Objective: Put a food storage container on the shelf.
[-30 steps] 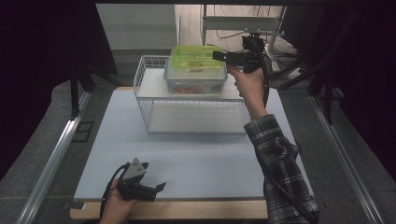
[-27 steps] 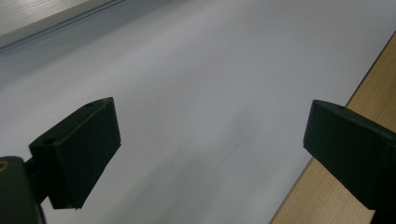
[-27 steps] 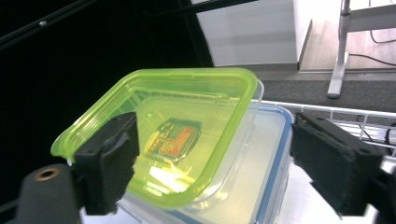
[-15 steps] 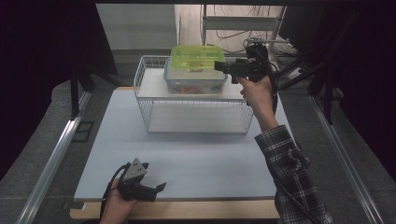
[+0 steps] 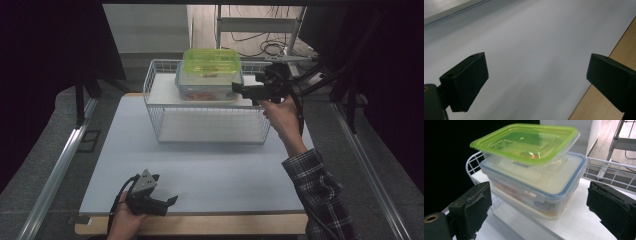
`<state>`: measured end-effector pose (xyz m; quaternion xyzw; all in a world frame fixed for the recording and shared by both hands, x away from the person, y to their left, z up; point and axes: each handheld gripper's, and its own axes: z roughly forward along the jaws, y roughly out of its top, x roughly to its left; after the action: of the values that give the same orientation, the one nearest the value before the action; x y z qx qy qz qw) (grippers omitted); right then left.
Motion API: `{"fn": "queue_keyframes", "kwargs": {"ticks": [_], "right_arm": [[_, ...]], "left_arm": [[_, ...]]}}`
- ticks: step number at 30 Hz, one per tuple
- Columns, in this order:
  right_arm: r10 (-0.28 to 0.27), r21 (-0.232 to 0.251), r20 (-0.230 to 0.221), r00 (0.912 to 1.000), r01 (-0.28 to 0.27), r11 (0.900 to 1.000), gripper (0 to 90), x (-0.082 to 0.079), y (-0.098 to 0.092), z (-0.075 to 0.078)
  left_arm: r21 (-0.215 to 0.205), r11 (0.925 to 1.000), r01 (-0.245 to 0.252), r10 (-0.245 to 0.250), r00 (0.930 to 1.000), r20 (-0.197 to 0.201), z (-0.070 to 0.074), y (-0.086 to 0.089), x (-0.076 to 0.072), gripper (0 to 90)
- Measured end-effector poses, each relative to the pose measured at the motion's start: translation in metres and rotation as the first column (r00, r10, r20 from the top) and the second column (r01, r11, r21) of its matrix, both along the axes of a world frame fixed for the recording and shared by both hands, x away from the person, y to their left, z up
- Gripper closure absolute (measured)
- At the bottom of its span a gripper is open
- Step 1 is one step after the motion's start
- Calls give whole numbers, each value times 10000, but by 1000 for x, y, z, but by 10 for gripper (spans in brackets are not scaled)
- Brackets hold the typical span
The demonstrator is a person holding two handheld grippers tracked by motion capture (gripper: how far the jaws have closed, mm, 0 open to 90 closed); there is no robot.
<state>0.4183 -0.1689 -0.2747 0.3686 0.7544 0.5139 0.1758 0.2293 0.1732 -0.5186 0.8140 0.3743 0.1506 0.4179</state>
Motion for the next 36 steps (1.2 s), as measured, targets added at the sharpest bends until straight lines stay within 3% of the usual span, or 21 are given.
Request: {"fn": "queue_keyframes", "kwargs": {"ticks": [7, 36], "right_arm": [[218, -488, 214, 9995, -208, 9986, 53, -12, -5, -12], [1129, -1275, 246, 9933, -1089, 9858, 39, -53, -10, -77]], "left_arm": [[-87, 9999, 73, -73, 10000, 68, 0, 0, 0, 45], [-120, 9999, 112, -111, 9999, 50, -1, 0, 0, 41]]}}
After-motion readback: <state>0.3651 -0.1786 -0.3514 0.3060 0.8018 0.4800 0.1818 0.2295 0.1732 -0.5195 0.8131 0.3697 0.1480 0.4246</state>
